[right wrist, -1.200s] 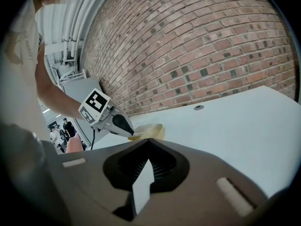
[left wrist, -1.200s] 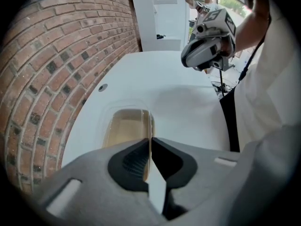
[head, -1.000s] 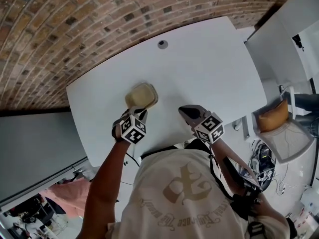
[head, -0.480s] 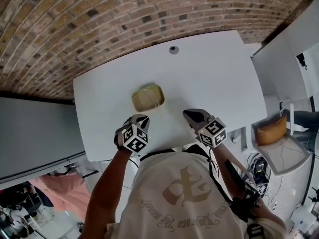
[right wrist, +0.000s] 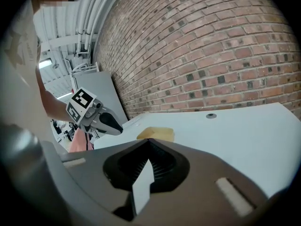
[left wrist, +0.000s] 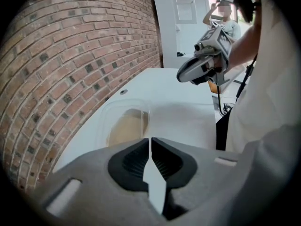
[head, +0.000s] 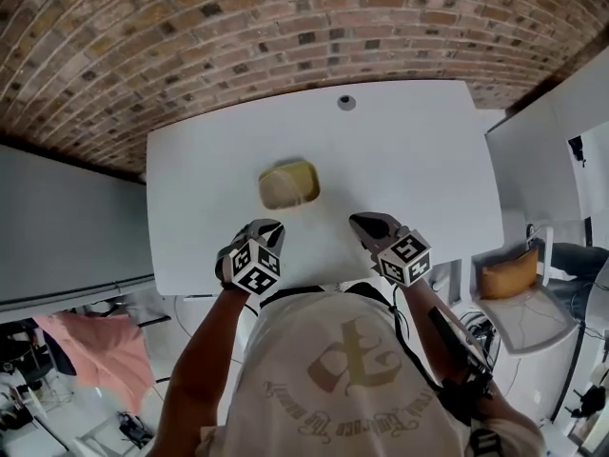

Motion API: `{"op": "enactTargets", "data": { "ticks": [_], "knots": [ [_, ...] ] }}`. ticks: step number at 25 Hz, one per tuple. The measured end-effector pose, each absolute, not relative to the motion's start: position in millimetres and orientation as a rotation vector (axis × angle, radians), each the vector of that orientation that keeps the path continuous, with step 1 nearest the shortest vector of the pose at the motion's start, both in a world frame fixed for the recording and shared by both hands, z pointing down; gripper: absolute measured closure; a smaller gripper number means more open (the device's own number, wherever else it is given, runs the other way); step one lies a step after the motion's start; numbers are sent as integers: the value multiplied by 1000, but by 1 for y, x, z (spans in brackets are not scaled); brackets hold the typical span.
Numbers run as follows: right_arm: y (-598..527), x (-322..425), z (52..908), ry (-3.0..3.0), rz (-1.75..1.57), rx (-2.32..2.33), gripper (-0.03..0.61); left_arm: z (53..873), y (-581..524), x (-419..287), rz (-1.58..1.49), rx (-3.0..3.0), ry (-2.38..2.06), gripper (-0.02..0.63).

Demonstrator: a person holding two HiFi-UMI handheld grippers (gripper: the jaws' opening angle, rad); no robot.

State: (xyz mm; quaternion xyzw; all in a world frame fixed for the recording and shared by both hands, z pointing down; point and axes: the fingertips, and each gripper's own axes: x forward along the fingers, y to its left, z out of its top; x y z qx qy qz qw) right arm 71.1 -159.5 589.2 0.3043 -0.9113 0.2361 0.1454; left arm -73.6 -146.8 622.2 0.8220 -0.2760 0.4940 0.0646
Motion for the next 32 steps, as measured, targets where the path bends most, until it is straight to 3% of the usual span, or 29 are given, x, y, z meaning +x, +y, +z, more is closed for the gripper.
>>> {"op": "enactTargets", "data": {
  "ticks": [20, 32],
  "knots": [
    [-151, 46, 566, -2677, 562, 715, 571, 588, -119, -112, 1126, 2372, -1196, 594],
    [-146, 48, 563, -2684, 550, 724, 571, 591, -108, -100, 1102, 2375, -1153, 594]
  ]
}}
